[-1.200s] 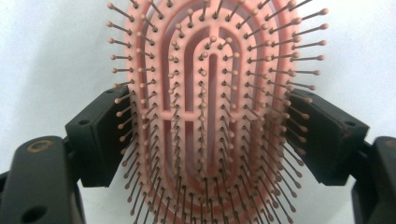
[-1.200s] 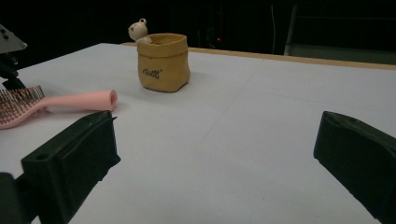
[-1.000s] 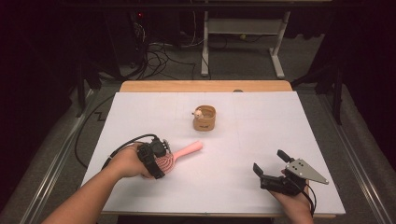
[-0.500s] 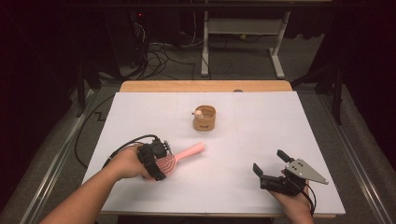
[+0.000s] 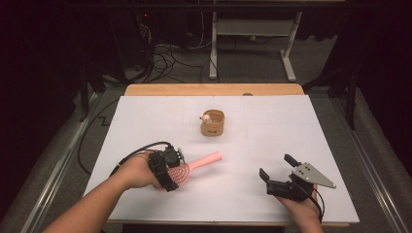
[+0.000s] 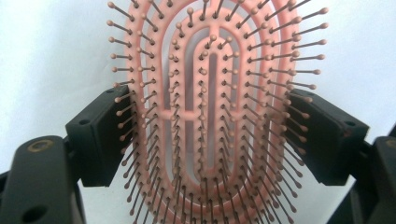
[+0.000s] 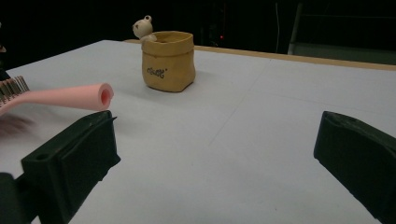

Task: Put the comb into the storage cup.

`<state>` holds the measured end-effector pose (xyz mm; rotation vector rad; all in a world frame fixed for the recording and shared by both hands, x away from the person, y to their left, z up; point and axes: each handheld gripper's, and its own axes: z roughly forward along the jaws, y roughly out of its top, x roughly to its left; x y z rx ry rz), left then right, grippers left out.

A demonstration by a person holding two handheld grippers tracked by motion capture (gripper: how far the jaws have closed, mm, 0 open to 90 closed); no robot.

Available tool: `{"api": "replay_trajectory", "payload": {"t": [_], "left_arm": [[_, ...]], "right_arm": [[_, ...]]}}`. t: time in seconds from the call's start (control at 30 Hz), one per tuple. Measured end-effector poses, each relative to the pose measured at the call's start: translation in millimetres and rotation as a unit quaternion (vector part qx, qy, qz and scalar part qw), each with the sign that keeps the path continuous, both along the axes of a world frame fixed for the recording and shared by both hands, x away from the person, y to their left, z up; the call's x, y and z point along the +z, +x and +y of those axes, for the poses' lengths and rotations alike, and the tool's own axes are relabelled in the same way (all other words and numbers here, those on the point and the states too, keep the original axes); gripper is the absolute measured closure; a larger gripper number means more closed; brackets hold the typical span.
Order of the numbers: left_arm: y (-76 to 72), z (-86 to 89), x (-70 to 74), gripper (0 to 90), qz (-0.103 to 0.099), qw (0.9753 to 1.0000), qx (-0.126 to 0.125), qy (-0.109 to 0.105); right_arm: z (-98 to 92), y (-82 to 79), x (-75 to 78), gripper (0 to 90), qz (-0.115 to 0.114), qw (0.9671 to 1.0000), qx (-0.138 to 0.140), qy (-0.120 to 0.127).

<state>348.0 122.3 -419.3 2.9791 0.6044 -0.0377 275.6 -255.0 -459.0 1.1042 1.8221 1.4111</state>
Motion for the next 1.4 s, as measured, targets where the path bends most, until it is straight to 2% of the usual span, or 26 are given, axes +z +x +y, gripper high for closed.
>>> {"api": "replay_trajectory", "payload": {"t": [0.07,0.2,0.37,0.43,0.5,0.67,0.77,0.9,1.17,1.4], "left_arm": [[-1.2,-2.0,2.1,20.0,0.000,0.9999,-0.006,-0.009],[-0.8,-4.3,5.9,20.0,-0.001,0.9999,-0.002,-0.014],[-1.0,-6.7,10.0,20.0,-0.003,0.9999,-0.002,-0.011],[-0.1,-7.0,11.1,19.9,-0.011,0.9999,0.005,-0.011],[0.8,-7.4,11.4,19.9,-0.009,0.9998,0.004,-0.015],[-0.1,-11.2,10.7,19.9,-0.007,0.9999,0.000,-0.012],[-0.5,-14.2,13.3,19.9,-0.014,0.9998,-0.002,-0.011],[0.6,-16.2,16.7,20.0,-0.016,0.9998,0.000,-0.015],[3.5,-18.5,16.5,19.9,-0.011,0.9998,0.002,-0.014],[3.0,-20.9,14.8,20.0,-0.007,0.9999,-0.001,-0.014]], "right_arm": [[3.0,1.7,1.1,0.1,-0.002,1.0000,0.001,-0.004],[11.4,8.3,5.5,0.1,0.006,1.0000,0.004,-0.003],[26.6,20.8,13.2,0.1,-0.003,0.9998,0.007,-0.020],[31.2,25.6,14.4,0.1,-0.001,0.9996,0.013,-0.027],[36.7,31.3,15.0,0.1,0.003,0.9994,0.015,-0.032],[49.7,45.3,14.9,0.1,-0.005,0.9990,0.016,-0.041],[57.5,55.2,13.5,0.1,-0.008,0.9990,0.011,-0.043],[64.0,64.5,11.9,0.1,-0.006,0.9982,0.015,-0.057],[57.0,61.5,10.6,0.1,-0.014,0.9967,0.014,-0.078],[56.3,51.3,0.9,0.1,-0.020,0.9906,0.039,-0.129]]}}
